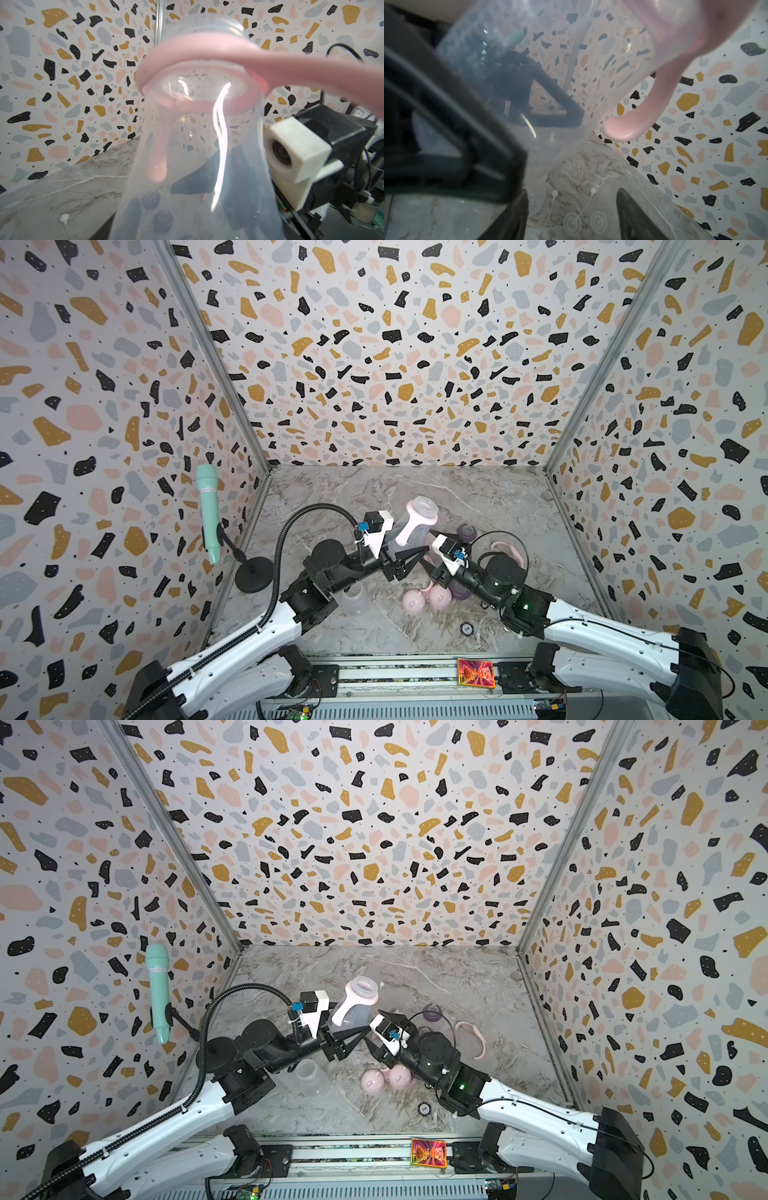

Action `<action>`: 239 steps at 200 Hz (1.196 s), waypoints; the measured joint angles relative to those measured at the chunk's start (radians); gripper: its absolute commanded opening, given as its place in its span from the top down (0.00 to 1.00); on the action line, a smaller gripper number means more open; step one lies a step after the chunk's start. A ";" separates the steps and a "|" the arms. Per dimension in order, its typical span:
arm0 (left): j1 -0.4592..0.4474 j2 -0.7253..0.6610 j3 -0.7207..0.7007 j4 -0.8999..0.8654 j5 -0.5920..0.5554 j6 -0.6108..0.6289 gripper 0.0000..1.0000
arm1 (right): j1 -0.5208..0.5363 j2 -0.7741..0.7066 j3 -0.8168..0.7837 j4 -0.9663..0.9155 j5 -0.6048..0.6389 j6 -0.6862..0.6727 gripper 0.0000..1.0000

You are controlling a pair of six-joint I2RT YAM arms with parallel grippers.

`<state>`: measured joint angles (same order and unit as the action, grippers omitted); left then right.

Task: Assemble the baby bottles
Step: Put on the handle of the baby bottle, then pick up the straw from the center of the board.

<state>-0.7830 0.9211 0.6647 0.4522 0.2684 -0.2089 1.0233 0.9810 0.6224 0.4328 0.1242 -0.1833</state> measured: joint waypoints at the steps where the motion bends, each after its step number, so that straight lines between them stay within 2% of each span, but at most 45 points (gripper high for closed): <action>1: 0.000 0.000 0.000 0.000 0.000 0.000 0.76 | -0.002 -0.001 0.000 -0.006 -0.003 0.002 0.29; 20: 0.000 -0.016 -0.002 -0.021 -0.063 0.043 0.76 | -0.059 -0.024 0.000 -0.089 -0.057 0.071 0.29; 46: 0.000 -0.066 -0.044 -0.031 -0.150 0.119 0.77 | -0.240 -0.040 0.020 -0.224 -0.169 0.180 0.27; 66: 0.000 -0.103 -0.079 -0.061 -0.203 0.163 0.77 | -0.372 0.023 0.101 -0.383 -0.239 0.233 0.26; 81: 0.000 -0.123 -0.088 -0.093 -0.230 0.188 0.77 | -0.414 0.106 0.178 -0.497 -0.257 0.254 0.23; 98: 0.000 -0.154 -0.097 -0.114 -0.254 0.210 0.77 | -0.437 0.211 0.247 -0.618 -0.264 0.274 0.21; 124: 0.000 -0.221 -0.119 -0.149 -0.276 0.232 0.77 | -0.450 0.347 0.269 -0.743 -0.254 0.302 0.20; 163: 0.000 -0.317 -0.153 -0.200 -0.298 0.243 0.77 | -0.453 0.473 0.283 -0.806 -0.250 0.326 0.21; 208: 0.000 -0.389 -0.154 -0.277 -0.298 0.248 0.77 | -0.432 0.583 0.388 -0.791 -0.251 0.302 0.33; 239: 0.000 -0.420 -0.163 -0.306 -0.301 0.248 0.77 | -0.399 0.687 0.536 -0.766 -0.252 0.243 0.43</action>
<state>-0.7830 0.5014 0.5018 0.1459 -0.0322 0.0387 0.6243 1.6684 1.1587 -0.3328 -0.1280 0.0593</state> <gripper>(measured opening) 0.772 0.595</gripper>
